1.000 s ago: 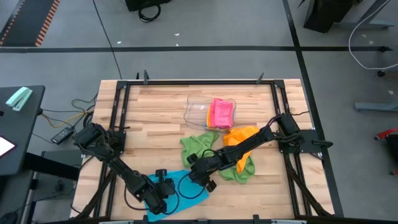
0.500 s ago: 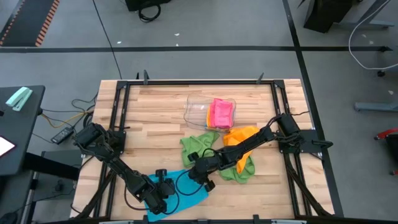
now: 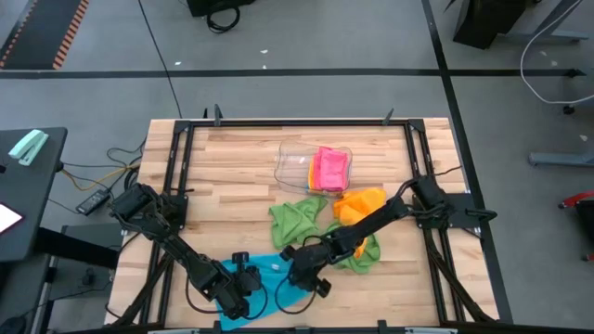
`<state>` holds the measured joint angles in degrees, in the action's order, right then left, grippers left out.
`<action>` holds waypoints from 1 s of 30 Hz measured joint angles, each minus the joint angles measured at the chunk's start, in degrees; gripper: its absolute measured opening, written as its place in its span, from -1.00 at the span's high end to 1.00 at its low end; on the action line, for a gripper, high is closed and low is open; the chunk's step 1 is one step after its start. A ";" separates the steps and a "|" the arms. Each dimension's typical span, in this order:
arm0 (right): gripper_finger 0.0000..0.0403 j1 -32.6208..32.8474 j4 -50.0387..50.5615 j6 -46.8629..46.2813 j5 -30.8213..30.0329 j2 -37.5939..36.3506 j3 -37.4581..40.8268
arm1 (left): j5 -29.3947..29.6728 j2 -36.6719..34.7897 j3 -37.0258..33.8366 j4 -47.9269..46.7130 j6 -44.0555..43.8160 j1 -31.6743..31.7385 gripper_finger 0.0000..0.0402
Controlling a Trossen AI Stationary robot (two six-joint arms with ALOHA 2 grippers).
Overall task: Fold microfiber towels
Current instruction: Fold the blue microfiber cloth
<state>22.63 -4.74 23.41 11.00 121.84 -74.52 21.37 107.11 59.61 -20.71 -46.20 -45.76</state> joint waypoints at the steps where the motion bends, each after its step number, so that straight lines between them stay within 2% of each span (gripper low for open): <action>1: 0.80 0.02 0.38 -0.82 0.12 0.03 0.00 | 0.03 0.00 0.00 0.02 -0.03 -0.01 0.84; 7: 0.45 0.11 4.56 -5.14 0.97 -0.40 0.04 | 0.06 0.00 0.00 -0.05 0.18 0.00 0.93; 13: 0.21 -1.35 7.95 -6.03 -2.04 -6.15 -0.11 | 0.08 -0.02 0.00 -0.07 0.31 -0.02 0.95; 17: 0.18 -1.97 9.52 -0.91 -9.51 -6.49 -0.07 | 0.05 -0.02 0.00 -0.07 0.34 0.00 0.88; 21: 0.21 -1.07 8.33 4.32 -13.77 -3.68 0.00 | 0.06 -0.02 0.00 -0.09 0.34 0.00 0.83; 30: 0.31 -1.03 7.91 8.39 -18.36 -3.21 0.00 | 0.06 -0.02 0.00 -0.08 0.38 0.00 0.94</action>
<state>21.60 3.18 31.80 -7.36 118.63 -74.52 21.43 107.09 59.61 -20.79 -45.82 -45.76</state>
